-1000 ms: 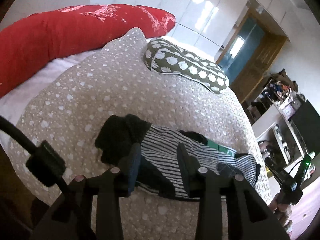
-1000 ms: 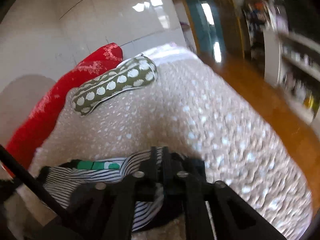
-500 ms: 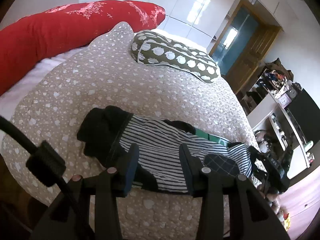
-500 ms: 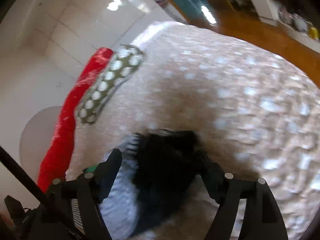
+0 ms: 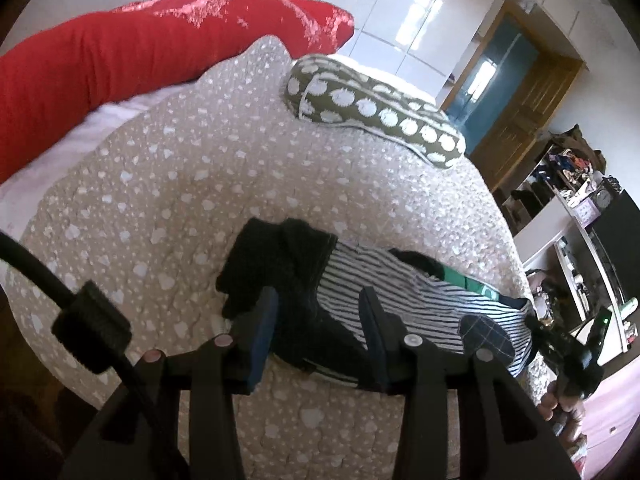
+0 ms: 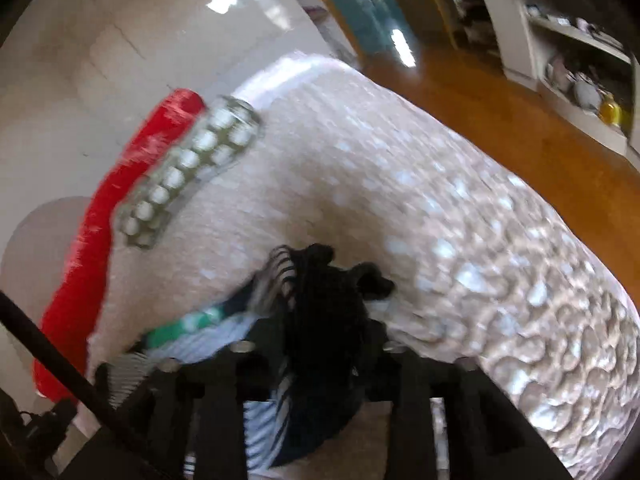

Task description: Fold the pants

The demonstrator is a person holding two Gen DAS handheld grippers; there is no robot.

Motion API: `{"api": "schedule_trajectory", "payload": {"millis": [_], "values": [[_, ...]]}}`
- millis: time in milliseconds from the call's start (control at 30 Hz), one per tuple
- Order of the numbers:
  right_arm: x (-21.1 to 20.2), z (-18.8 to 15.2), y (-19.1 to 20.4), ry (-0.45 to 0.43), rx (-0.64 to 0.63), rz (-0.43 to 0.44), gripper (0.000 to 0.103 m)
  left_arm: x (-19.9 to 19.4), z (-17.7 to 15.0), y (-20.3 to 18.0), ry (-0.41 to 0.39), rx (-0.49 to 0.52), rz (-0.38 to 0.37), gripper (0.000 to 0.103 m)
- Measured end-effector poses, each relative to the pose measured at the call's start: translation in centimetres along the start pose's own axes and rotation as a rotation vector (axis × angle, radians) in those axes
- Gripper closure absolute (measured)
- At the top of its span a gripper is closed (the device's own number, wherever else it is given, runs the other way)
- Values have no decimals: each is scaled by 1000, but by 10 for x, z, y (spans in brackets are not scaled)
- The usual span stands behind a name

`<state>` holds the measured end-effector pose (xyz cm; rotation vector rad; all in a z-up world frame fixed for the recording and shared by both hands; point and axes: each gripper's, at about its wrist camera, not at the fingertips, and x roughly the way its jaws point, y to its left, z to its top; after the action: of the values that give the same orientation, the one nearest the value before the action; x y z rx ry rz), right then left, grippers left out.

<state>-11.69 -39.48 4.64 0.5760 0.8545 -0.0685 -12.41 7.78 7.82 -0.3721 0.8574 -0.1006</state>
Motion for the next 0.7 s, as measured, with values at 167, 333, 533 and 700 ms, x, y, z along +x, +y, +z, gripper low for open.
{"api": "schedule_trajectory", "payload": {"millis": [167, 333, 533, 700], "values": [[-33, -2, -27, -100, 53, -98, 42, 4, 3, -3, -5, 20, 1, 58], [-55, 5, 1, -118, -61, -25, 60, 22, 3, -19, 11, 85, 5, 56], [2, -10, 66, 100, -241, 171, 61, 67, -14, -49, 83, 237, 76, 56], [47, -8, 43, 167, -206, 107, 93, 81, -22, -41, 115, 222, 74, 56]]}}
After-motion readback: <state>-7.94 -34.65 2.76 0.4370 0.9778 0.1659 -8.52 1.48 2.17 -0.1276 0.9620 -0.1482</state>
